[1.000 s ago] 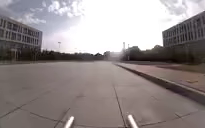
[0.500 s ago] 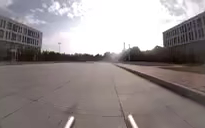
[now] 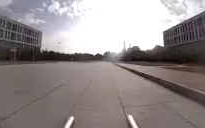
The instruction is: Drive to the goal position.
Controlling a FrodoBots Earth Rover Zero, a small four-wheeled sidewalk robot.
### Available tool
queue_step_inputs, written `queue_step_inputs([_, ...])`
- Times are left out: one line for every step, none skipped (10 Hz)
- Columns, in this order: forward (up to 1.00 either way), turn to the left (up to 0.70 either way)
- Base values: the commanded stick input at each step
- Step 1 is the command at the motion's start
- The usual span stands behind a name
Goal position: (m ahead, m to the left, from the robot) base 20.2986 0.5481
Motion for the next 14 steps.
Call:
queue_step_inputs([1.00,0.00])
queue_step_inputs([1.00,0.00])
queue_step_inputs([1.00,0.00])
queue_step_inputs([1.00,0.00])
queue_step_inputs([1.00,0.00])
queue_step_inputs([1.00,0.00])
queue_step_inputs([1.00,0.00])
queue_step_inputs([1.00,0.00])
queue_step_inputs([1.00,0.00])
queue_step_inputs([1.00,0.00])
queue_step_inputs([1.00,0.00])
queue_step_inputs([1.00,0.00])
queue_step_inputs([1.00,0.00])
queue_step_inputs([1.00,0.00])
